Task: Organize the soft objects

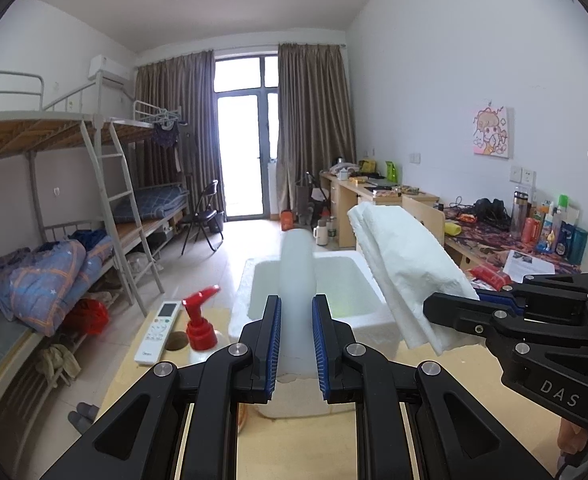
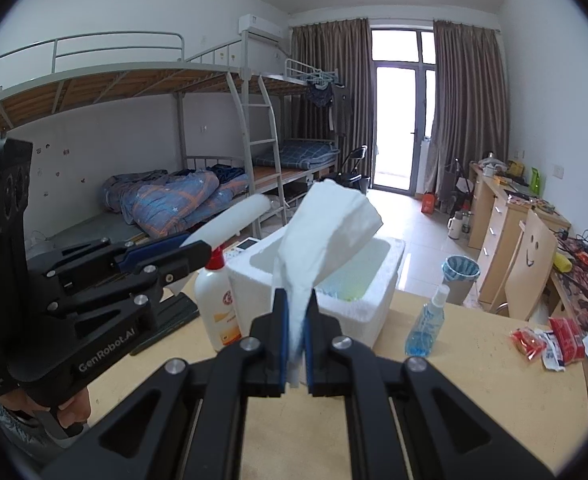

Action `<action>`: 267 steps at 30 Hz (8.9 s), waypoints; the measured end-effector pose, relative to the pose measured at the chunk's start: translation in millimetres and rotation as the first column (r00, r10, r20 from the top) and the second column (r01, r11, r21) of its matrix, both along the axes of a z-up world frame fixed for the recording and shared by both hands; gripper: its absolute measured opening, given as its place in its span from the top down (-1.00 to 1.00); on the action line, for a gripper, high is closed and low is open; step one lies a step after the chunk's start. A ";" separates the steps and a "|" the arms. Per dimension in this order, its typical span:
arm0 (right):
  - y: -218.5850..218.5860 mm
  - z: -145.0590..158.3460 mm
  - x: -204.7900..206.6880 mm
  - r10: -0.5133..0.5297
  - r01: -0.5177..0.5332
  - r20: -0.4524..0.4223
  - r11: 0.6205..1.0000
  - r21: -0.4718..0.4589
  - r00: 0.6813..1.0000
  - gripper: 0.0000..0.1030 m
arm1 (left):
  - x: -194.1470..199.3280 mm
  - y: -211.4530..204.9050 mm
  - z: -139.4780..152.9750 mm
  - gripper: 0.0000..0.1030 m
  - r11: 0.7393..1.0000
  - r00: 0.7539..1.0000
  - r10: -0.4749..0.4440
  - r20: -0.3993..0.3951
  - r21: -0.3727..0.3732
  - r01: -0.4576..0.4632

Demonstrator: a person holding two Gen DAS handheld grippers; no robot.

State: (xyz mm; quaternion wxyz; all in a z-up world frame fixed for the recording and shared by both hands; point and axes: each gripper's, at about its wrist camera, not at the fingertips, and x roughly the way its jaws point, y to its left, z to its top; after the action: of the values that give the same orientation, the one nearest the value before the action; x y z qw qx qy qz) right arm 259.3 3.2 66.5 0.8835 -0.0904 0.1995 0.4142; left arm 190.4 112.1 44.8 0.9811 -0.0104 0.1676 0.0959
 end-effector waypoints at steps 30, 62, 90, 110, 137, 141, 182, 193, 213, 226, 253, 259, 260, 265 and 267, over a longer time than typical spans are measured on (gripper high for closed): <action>30.0 -3.6 67.2 -0.001 -0.001 -0.050 0.999 -0.036 0.999 0.82 | 81.3 22.3 -0.8 0.67 1.000 0.997 0.030 -0.078 0.009 -0.030; -4.2 -2.2 78.4 -0.099 0.097 -0.056 0.995 -0.027 0.994 0.82 | 125.6 -1.5 -8.8 0.06 1.000 0.991 -0.027 -0.135 -0.007 0.026; 15.6 -6.7 77.4 -0.048 0.046 -0.072 0.999 -0.027 0.996 0.82 | 76.8 6.8 13.6 -0.93 0.996 0.996 0.083 -0.020 0.042 -0.082; 52.9 -9.8 76.2 0.024 -0.027 -0.083 0.999 -0.034 0.996 0.82 | 39.6 29.2 19.2 -0.95 0.982 0.985 0.173 0.013 0.073 -0.174; 55.0 -12.0 89.2 -0.069 0.064 -0.068 0.996 -0.063 0.995 -0.69 | 36.2 35.6 16.1 -0.95 0.986 0.986 0.164 0.003 0.034 -0.164; 50.0 -6.3 84.6 -0.077 0.073 -0.067 0.996 -0.056 0.995 -0.70 | 34.3 34.1 17.8 -0.95 0.987 0.987 0.160 -0.002 0.029 -0.160; -59.2 36.5 -61.3 -0.184 0.178 0.070 0.980 0.083 0.980 -0.99 | -92.4 -42.1 47.6 -0.98 0.993 0.986 0.104 0.130 0.049 -0.111; -87.4 20.2 -95.2 -0.228 0.214 0.119 0.970 0.118 0.966 -0.99 | -117.8 -56.9 33.7 -0.98 0.993 0.981 0.093 0.172 0.062 -0.105; -123.2 -44.7 -137.4 -0.272 0.245 0.126 0.950 0.193 0.954 -0.99 | -137.6 -66.4 -28.7 -0.98 0.997 0.981 0.071 0.183 -0.004 -0.072; -124.5 -80.3 -149.6 -0.294 0.271 0.118 0.946 0.176 0.949 -0.99 | -148.3 -71.7 -64.5 -0.98 0.996 0.984 0.085 0.157 -0.023 -0.082; -138.7 -86.3 -192.0 -0.291 0.259 0.137 0.942 0.212 0.947 -0.99 | -184.3 -86.1 -67.4 -0.98 0.998 0.982 0.059 0.178 -0.004 -0.060; -141.0 -83.4 -200.9 -0.290 0.253 0.157 0.942 0.220 0.944 -0.99 | -191.4 -89.4 -65.8 -0.98 0.999 0.981 0.053 0.186 0.000 -0.053; -141.2 -83.4 -201.3 -0.291 0.254 0.159 0.942 0.221 0.943 -0.99 | -192.0 -89.5 -65.9 -0.98 0.999 0.981 0.049 0.187 0.000 -0.050; -141.1 -85.8 -195.6 -0.304 0.268 0.150 0.939 0.216 0.941 -0.99 | -189.6 -89.4 -67.5 -0.98 0.999 0.983 0.048 0.176 0.003 -0.049; -140.3 -87.6 -193.5 -0.314 0.281 0.147 0.937 0.209 0.938 -0.99 | -189.0 -88.6 -68.0 -0.98 0.999 0.983 0.050 0.174 0.004 -0.052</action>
State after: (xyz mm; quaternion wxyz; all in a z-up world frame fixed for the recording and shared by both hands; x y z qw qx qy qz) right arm 65.8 -137.1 -21.0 0.9549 -0.0132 0.0917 0.2821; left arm 1.4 23.5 -23.1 0.9893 -0.0190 0.0804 0.1205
